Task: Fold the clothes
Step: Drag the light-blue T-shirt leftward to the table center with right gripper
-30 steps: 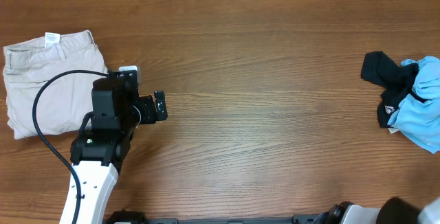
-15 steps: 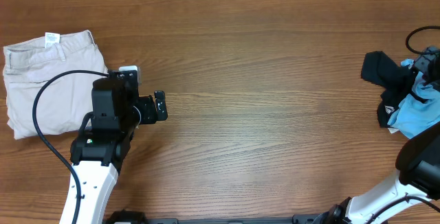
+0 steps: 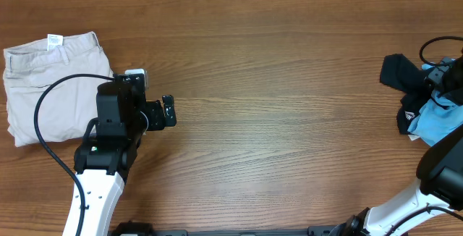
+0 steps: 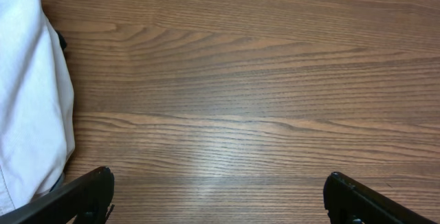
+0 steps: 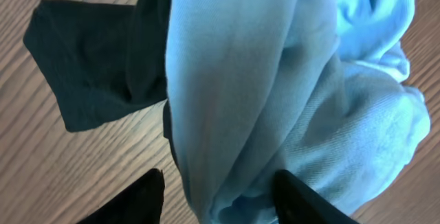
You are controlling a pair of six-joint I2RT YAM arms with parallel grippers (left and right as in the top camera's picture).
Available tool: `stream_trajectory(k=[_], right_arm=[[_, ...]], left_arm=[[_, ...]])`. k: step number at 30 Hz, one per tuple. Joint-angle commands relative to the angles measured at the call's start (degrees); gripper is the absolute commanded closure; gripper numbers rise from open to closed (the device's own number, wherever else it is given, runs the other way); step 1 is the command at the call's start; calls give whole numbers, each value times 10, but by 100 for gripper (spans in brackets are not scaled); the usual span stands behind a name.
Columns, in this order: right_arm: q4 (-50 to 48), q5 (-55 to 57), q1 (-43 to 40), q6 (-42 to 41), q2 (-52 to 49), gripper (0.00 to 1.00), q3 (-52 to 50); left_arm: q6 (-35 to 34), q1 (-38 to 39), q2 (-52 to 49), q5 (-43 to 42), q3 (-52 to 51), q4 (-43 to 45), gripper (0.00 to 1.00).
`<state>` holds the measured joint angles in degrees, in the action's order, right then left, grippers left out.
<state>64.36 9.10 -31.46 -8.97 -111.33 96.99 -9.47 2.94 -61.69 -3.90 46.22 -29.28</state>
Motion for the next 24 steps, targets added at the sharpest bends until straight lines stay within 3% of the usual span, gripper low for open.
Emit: stream_trajectory(k=[1, 4, 13, 21, 24], right_arm=[[-5, 5, 0, 0, 6, 74, -2], [-5, 9, -1, -3, 6, 95, -2], [7, 20, -1, -17, 29, 96, 29], [50, 36, -4, -17, 83, 96, 386], [54, -4, 0, -17, 84, 96, 521]], left_arm=[[-10, -4, -1, -6, 9, 3, 0], [-10, -4, -1, -6, 9, 4, 0], [-10, -4, -1, -6, 9, 5, 0], [-10, -4, -1, -6, 9, 10, 0], [-10, -4, -1, -6, 9, 10, 0]])
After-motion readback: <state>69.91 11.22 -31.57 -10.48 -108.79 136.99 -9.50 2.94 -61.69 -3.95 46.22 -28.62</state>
